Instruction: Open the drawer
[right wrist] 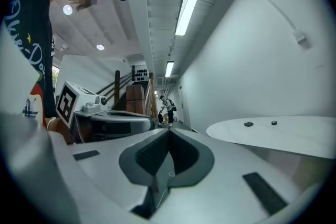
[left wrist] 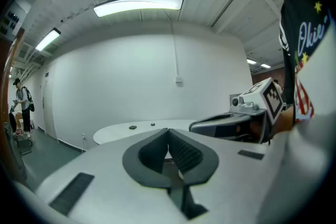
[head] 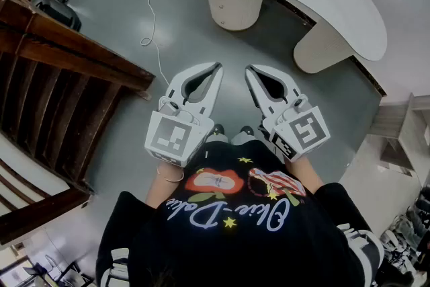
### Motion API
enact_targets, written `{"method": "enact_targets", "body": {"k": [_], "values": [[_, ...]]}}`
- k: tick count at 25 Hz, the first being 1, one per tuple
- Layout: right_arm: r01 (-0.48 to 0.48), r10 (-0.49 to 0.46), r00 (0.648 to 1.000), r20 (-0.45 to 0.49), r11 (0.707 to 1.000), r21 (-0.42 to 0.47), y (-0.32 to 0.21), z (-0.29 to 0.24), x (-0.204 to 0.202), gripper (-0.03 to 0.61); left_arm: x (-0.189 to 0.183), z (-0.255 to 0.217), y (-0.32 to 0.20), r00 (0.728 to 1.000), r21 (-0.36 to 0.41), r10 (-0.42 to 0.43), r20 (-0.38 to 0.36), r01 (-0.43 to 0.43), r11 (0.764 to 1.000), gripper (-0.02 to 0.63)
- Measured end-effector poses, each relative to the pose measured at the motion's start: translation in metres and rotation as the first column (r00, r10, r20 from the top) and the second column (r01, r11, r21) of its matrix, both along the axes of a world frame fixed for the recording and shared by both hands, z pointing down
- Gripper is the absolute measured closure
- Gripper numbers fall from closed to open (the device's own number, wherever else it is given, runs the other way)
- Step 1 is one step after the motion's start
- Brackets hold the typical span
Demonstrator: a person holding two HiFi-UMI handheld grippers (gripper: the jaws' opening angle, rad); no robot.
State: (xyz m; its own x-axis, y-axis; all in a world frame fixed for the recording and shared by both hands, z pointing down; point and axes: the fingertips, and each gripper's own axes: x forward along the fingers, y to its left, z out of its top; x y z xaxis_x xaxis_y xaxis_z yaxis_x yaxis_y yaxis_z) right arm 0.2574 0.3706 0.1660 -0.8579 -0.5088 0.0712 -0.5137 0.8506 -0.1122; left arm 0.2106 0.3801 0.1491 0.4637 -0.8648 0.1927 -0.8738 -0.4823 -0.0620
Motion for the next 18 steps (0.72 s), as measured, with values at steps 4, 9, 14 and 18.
{"method": "enact_targets", "body": {"k": [4, 9, 14, 18], "values": [[-0.001, 0.001, 1.000, 0.006, 1.000, 0.001, 0.004, -0.002, 0.005, 0.578, 0.004, 0.000, 0.005, 1.000, -0.010, -0.011, -0.003, 0.011, 1.000, 0.609], [-0.005, 0.007, 0.997, 0.072, 1.000, -0.025, 0.005, -0.004, 0.018, 0.578, 0.012, 0.002, 0.006, 1.000, -0.006, -0.017, 0.015, 0.018, 1.000, 0.609], [-0.025, 0.024, 0.995, 0.097, 1.000, 0.006, -0.003, -0.010, 0.040, 0.578, 0.026, 0.003, 0.001, 1.000, -0.013, -0.014, 0.003, 0.014, 1.000, 0.609], [-0.048, 0.047, 0.991, 0.127, 0.999, 0.004, -0.013, -0.013, 0.066, 0.578, 0.043, 0.007, -0.007, 1.000, -0.027, -0.003, -0.013, 0.003, 1.000, 0.609]]}}
